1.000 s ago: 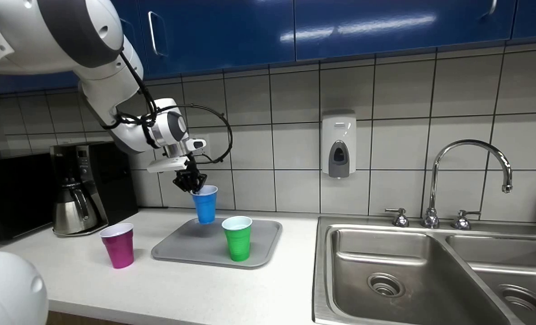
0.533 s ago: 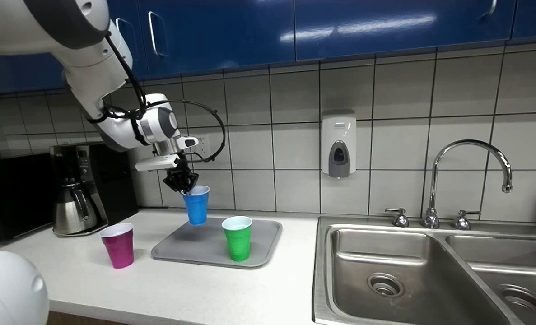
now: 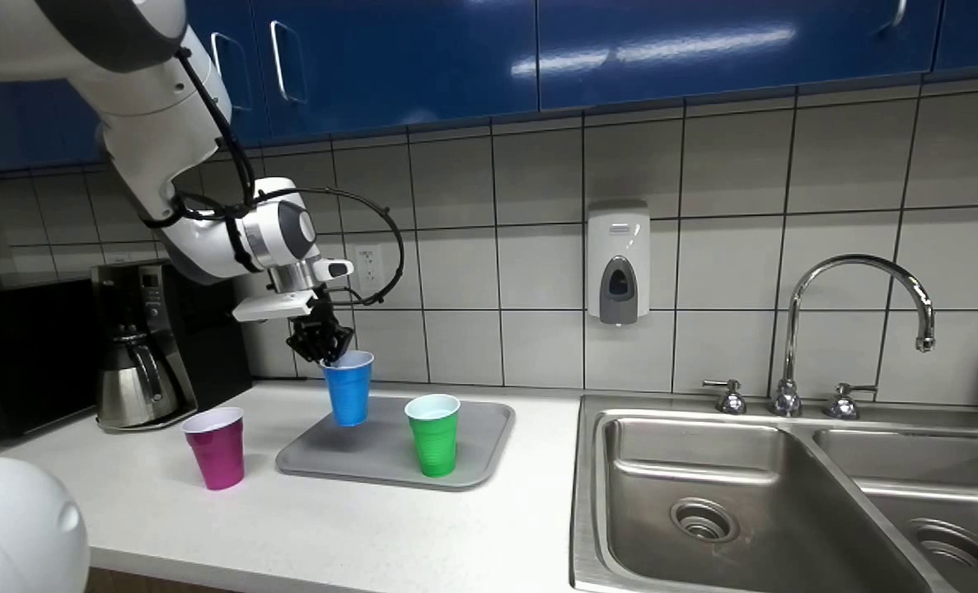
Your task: Remove the cups from the tray
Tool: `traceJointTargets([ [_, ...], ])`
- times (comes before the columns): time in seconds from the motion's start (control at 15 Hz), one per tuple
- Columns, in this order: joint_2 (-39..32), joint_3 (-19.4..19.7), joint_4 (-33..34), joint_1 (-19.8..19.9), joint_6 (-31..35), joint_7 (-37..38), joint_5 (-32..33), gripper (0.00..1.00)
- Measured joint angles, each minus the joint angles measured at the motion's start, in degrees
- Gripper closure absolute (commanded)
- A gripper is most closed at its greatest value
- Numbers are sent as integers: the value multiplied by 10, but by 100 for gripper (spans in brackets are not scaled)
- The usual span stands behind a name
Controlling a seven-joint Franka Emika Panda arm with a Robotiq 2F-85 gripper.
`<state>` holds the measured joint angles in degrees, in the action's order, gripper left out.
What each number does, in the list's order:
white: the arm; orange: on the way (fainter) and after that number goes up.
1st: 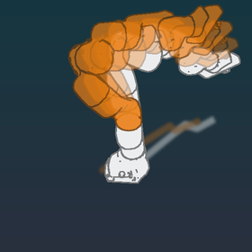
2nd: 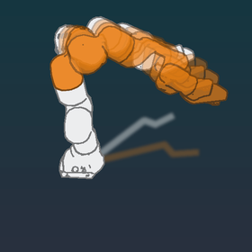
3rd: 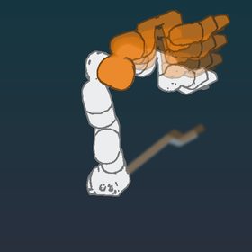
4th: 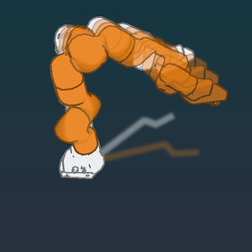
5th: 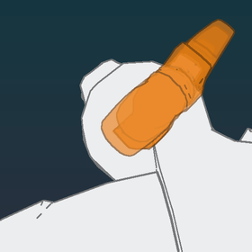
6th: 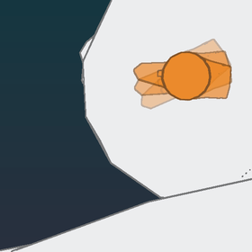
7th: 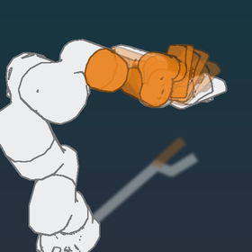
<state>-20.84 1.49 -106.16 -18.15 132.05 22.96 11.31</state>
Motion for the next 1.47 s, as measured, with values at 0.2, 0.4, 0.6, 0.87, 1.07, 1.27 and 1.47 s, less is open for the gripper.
traceJointTargets([
  [0.2, 10, -3, -19, 0, 0, 4, 1, 100],
  [0.4, 24, -5, -39, 0, 0, 9, 5, 100],
  [0.6, 38, -11, -60, 0, 0, 19, 17, 100],
  [0.87, 58, -19, -89, 0, 0, 33, 30, 100],
  [1.07, 75, -25, -113, 0, 0, 43, 37, 100],
  [1.27, 91, -30, -136, 0, 0, 51, 38, 100],
  [1.47, 99, -33, -152, 0, -1, 58, 38, 100],
])
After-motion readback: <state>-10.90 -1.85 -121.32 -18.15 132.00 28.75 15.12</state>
